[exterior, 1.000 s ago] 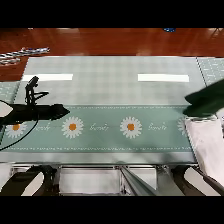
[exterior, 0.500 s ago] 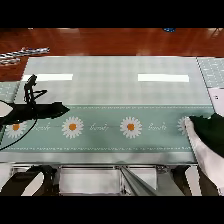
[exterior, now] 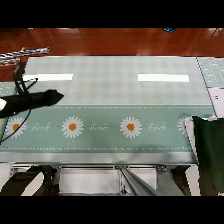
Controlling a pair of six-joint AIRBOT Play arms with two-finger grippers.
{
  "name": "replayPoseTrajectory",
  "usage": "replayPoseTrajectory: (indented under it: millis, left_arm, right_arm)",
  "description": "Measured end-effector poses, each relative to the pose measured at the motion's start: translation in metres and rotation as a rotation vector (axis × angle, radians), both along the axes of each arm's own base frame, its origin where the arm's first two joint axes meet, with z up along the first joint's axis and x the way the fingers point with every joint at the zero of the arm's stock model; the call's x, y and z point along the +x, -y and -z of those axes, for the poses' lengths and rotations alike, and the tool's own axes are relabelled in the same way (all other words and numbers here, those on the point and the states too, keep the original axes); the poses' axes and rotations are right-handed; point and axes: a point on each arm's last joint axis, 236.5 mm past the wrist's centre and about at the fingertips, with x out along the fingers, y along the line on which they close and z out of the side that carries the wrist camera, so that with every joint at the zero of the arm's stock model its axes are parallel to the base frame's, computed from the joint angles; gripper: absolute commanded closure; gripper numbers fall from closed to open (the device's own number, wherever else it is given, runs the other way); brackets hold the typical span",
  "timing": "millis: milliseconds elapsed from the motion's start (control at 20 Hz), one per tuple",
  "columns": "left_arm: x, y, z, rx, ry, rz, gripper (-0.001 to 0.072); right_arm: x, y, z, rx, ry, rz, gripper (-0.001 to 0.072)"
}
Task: Fold the shirts.
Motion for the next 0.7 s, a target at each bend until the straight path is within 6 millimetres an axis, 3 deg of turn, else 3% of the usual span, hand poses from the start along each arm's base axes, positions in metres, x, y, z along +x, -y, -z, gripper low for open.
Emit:
replayPoseTrajectory:
  millis: [150,250,350,450,550,700]
  left_arm:
    - [0.037,0.009,-0.076,0.019,0.179,0.031,0.0692]
    - [0.058,0.025,-0.123,0.051,0.267,0.092,0.0692]
    - [0.070,0.044,-0.138,0.105,0.269,0.159,0.0692]
    - [0.077,0.055,-0.120,0.196,0.203,0.203,0.0691]
    - [0.080,0.055,-0.081,0.295,0.098,0.218,0.0691]
    - [0.078,0.043,-0.035,0.397,-0.035,0.219,0.0690]
  right_arm:
    - [0.118,-0.031,-0.045,0.056,0.351,-0.273,0.0678]
    - [0.187,-0.081,-0.075,0.102,0.502,-0.496,0.0678]
    - [0.234,-0.140,-0.079,0.130,0.533,-0.712,0.0678]
    - [0.262,-0.195,-0.054,0.133,0.458,-0.894,0.0678]
    - [0.275,-0.234,-0.013,0.114,0.326,-1.025,0.0679]
    - [0.281,-0.256,0.043,0.076,0.144,-1.122,0.0678]
